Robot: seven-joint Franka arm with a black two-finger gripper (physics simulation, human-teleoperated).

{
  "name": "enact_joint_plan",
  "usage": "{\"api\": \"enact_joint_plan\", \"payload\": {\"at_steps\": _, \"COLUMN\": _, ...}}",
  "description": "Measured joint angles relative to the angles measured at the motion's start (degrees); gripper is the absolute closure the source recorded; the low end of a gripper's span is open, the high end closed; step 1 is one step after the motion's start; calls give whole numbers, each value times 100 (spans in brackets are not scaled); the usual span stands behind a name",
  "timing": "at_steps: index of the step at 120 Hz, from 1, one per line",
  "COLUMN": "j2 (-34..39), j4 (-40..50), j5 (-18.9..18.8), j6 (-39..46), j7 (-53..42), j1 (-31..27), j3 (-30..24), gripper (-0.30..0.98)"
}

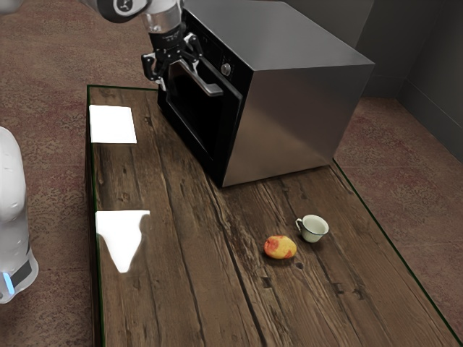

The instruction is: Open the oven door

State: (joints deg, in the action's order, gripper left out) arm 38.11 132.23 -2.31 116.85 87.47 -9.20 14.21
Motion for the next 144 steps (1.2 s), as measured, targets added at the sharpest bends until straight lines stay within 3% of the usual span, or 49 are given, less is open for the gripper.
{"api": "enact_joint_plan", "payload": {"at_steps": 44, "j2": 490, "j4": 474, "j5": -17, "j6": 10, "j7": -25, "j1": -3, "j3": 249, "gripper": 0}}
{"api": "enact_joint_plan", "payload": {"at_steps": 78, "j2": 1116, "j4": 961, "j5": -23, "j6": 3, "j7": -62, "j1": -367, "j3": 315, "gripper": 0}}
{"api": "enact_joint_plan", "payload": {"at_steps": 90, "j2": 1510, "j4": 1178, "j5": -6, "j6": -32, "j7": -99, "j1": -778, "j3": 312, "gripper": 0}}
{"api": "enact_joint_plan", "payload": {"at_steps": 104, "j2": 2313, "j4": 1410, "j5": 123, "j6": -303, "j7": -183, "j1": -1728, "j3": 208, "gripper": 0}}
{"api": "enact_joint_plan", "payload": {"at_steps": 116, "j2": 2871, "j4": 1305, "j5": 375, "j6": -703, "j7": -232, "j1": -2239, "j3": -413, "gripper": 0}}
{"api": "enact_joint_plan", "payload": {"at_steps": 126, "j2": 2789, "j4": 301, "j5": 713, "j6": -1198, "j7": 101, "j1": -1555, "j3": -1825, "gripper": 0}}
{"api": "enact_joint_plan", "payload": {"at_steps": 134, "j2": 2146, "j4": -978, "j5": 937, "j6": -1651, "j7": 603, "j1": -984, "j3": -3209, "gripper": 0}}
{"api": "enact_joint_plan", "payload": {"at_steps": 144, "j2": 215, "j4": -2868, "j5": 1073, "j6": -2047, "j7": 1171, "j1": -711, "j3": -4515, "gripper": 0}}
